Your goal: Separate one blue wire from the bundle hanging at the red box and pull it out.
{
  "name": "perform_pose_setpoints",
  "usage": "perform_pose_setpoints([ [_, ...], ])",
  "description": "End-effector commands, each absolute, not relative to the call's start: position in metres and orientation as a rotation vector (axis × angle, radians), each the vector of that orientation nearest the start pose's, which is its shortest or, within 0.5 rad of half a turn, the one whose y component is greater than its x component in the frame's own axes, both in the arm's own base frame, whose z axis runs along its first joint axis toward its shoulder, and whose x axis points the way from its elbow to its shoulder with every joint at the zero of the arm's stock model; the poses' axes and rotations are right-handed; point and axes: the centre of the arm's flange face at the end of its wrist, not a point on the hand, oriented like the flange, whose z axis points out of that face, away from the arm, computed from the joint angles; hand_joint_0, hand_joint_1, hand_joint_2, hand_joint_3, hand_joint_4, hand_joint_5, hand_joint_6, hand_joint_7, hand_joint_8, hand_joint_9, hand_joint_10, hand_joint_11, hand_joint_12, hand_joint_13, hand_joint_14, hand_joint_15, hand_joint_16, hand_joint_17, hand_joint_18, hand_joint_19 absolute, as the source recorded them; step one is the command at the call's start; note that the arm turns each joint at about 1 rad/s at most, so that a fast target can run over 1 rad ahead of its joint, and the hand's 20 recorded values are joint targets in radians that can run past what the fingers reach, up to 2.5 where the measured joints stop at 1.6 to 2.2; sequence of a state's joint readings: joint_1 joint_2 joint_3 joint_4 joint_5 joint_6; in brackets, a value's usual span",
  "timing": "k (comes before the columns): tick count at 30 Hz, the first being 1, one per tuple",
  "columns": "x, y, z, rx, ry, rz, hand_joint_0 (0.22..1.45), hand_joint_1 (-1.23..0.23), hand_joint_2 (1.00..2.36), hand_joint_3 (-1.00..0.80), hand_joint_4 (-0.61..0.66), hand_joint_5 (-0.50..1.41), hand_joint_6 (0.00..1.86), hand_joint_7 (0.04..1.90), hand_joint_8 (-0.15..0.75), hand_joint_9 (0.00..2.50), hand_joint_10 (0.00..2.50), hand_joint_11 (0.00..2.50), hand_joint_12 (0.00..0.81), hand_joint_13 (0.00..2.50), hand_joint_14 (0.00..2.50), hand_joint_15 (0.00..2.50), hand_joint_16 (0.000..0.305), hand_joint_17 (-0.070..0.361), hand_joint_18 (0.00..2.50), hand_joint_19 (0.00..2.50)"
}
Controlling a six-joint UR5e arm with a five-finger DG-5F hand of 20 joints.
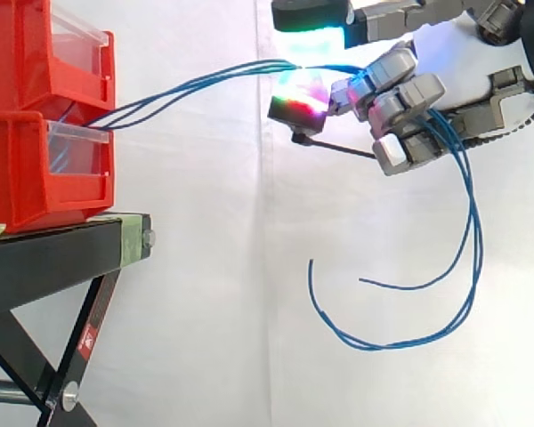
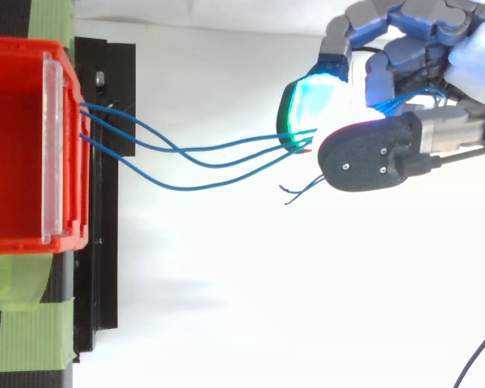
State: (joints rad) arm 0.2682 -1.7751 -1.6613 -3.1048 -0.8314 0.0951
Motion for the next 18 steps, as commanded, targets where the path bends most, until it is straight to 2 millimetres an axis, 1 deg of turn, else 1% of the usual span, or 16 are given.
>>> perform_pose_setpoints([
  [1, 0.5424, -0.0586, 0.3489, 1.519, 1.0, 0.721, 0.68, -0.99, 1.02, -0.23, 0.27, -0.25, 0.97, 0.94, 0.36, 0.8, 1.21, 1.42, 0.44, 0.95, 1.15, 1.61, 0.056, 0.125, 1.1, 0.89],
  [8, 0.5425, -0.0586, 0.3503, 1.518, 0.998, 0.723, 0.68, -1.0, 1.02, -0.23, 0.28, -0.26, 0.97, 0.95, 0.357, 0.74, 1.19, 1.44, 0.45, 0.88, 1.17, 1.62, 0.056, 0.126, 1.06, 0.86],
  [12, 0.5425, -0.0586, 0.3503, 1.518, 0.998, 0.723, 0.67, -1.01, 1.02, -0.25, 0.3, -0.27, 0.96, 0.96, 0.363, 0.67, 1.1, 1.46, 0.444, 0.85, 1.04, 1.61, 0.057, 0.129, 1.04, 0.85],
  [18, 0.5427, -0.0594, 0.3495, 1.519, 0.998, 0.721, 0.64, -1.01, 1.02, -0.29, 0.31, -0.27, 0.95, 0.94, 0.366, 0.65, 1.05, 1.46, 0.44, 0.86, 0.93, 1.57, 0.057, 0.128, 1.01, 0.85],
])
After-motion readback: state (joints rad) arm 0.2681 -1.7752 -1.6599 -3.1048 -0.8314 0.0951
